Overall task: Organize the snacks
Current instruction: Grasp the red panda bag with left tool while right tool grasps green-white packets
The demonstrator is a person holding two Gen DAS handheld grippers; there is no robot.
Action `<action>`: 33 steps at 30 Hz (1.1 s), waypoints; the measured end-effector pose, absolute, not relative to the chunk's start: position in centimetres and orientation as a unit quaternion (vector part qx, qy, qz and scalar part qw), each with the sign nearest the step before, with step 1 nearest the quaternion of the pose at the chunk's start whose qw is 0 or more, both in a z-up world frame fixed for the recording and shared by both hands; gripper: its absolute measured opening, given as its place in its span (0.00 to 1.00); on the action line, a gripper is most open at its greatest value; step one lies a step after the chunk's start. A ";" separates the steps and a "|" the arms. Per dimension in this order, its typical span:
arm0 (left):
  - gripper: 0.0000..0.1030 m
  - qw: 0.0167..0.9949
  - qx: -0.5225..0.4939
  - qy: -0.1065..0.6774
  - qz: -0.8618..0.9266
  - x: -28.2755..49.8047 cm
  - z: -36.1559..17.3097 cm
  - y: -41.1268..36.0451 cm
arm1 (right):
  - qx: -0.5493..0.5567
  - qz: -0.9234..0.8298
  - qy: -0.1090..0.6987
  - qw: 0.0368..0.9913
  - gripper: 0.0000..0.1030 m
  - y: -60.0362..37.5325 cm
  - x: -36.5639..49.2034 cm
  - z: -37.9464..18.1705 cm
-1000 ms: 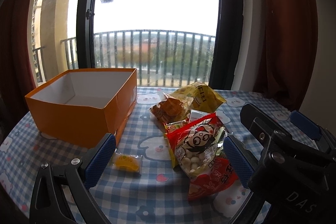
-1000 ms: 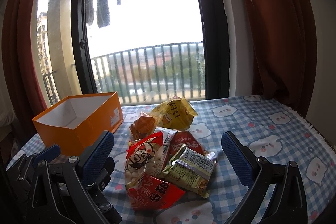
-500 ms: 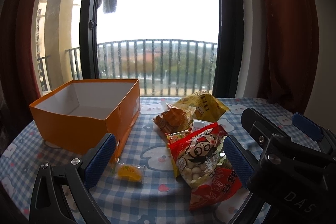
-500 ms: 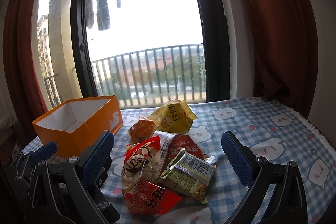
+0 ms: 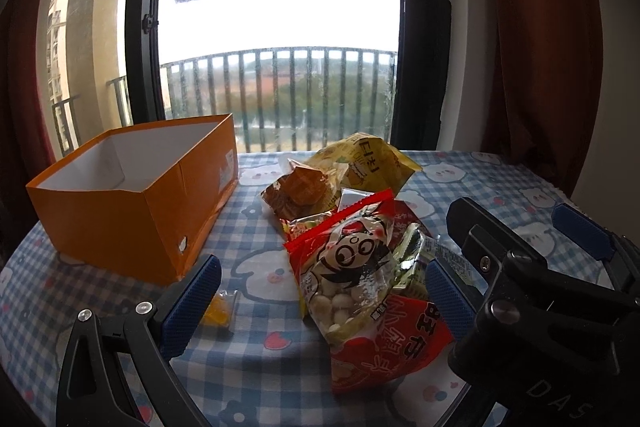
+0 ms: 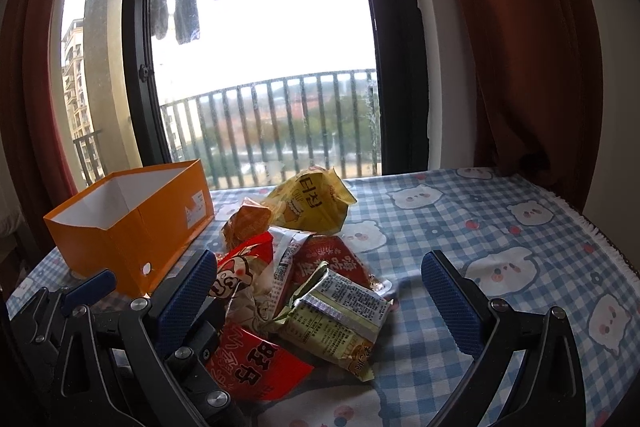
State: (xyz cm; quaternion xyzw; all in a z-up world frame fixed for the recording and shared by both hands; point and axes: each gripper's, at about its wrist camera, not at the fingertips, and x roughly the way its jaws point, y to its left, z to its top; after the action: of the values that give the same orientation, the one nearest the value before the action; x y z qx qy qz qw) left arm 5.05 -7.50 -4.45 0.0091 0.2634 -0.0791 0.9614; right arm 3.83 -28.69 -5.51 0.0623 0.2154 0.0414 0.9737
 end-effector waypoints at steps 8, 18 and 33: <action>0.94 0.948 0.010 0.305 -0.087 7.2 -6.9 -8.6 | 0.075 0.031 0.262 0.962 1.00 -30.1 6.1 -8.2; 0.73 0.928 -0.016 0.358 -0.107 9.8 -9.3 -8.2 | 0.087 0.037 0.315 0.944 1.00 -29.7 8.9 -10.7; 0.66 0.921 -0.022 0.373 -0.112 10.4 -9.8 -7.4 | 0.119 0.040 0.380 0.916 1.00 -29.5 12.5 -13.2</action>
State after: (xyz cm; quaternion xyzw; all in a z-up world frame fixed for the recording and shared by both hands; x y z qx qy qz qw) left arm 10.42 -7.43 -9.79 -0.0225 0.3731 -0.1116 0.9208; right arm 12.54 -29.46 -13.16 0.1192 0.3802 0.0398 0.9163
